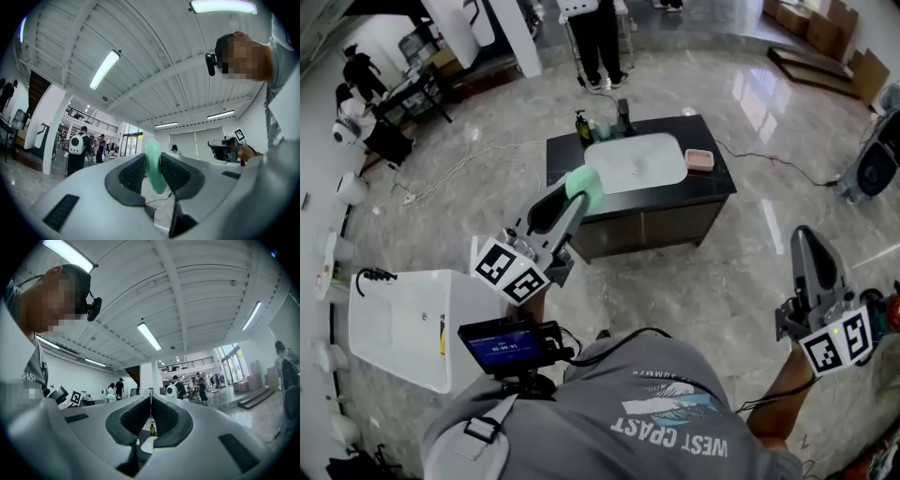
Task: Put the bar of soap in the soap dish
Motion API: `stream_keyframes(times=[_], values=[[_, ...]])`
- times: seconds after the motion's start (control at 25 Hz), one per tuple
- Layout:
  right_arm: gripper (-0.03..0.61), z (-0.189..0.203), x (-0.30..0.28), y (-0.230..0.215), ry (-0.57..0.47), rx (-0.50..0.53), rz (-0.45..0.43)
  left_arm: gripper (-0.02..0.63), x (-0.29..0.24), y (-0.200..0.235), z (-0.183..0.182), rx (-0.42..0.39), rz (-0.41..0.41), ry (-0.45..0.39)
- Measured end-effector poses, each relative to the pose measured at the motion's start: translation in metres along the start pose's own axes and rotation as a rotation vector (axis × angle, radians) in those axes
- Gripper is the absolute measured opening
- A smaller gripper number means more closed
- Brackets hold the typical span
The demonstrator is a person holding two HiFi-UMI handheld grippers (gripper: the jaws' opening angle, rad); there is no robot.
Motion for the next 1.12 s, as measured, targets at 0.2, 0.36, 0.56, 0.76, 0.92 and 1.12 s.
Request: stream_keyframes(times=[0.2, 0.36, 0.56, 0.76, 0.92, 1.12], values=[[0.009, 0.008, -0.001, -0.035, -0.010, -0.011, -0.022, 0.109, -0.036, -0.012, 0.014, -0.018, 0.003, 0.014], [0.009, 0.016, -0.009, -0.031, 0.008, -0.020, -0.033, 0.109, -0.039, -0.014, 0.014, -0.024, 0.018, 0.025], [0.008, 0.010, -0.002, -0.025, 0.012, 0.013, -0.012, 0.109, -0.044, -0.019, 0.018, -0.014, 0.045, 0.030], [0.008, 0.015, -0.001, -0.014, 0.026, 0.028, 0.037, 0.109, -0.051, -0.008, 0.022, -0.008, 0.097, 0.020], [0.009, 0.024, -0.055, 0.003, 0.042, 0.039, 0.080, 0.109, -0.053, 0.056, 0.025, 0.008, 0.127, 0.010], [0.008, 0.041, -0.088, 0.021, 0.053, 0.028, 0.137, 0.109, -0.051, 0.103, 0.031, 0.012, 0.176, 0.004]])
Point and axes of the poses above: the fingertips, and each gripper's own axes: x backward along the fingers, y to its left, z out of its underside, the point moved 7 cm from there along x, backward along the fingers, and after that the axes turned 8 degrees about z, right-handed, at the moved point
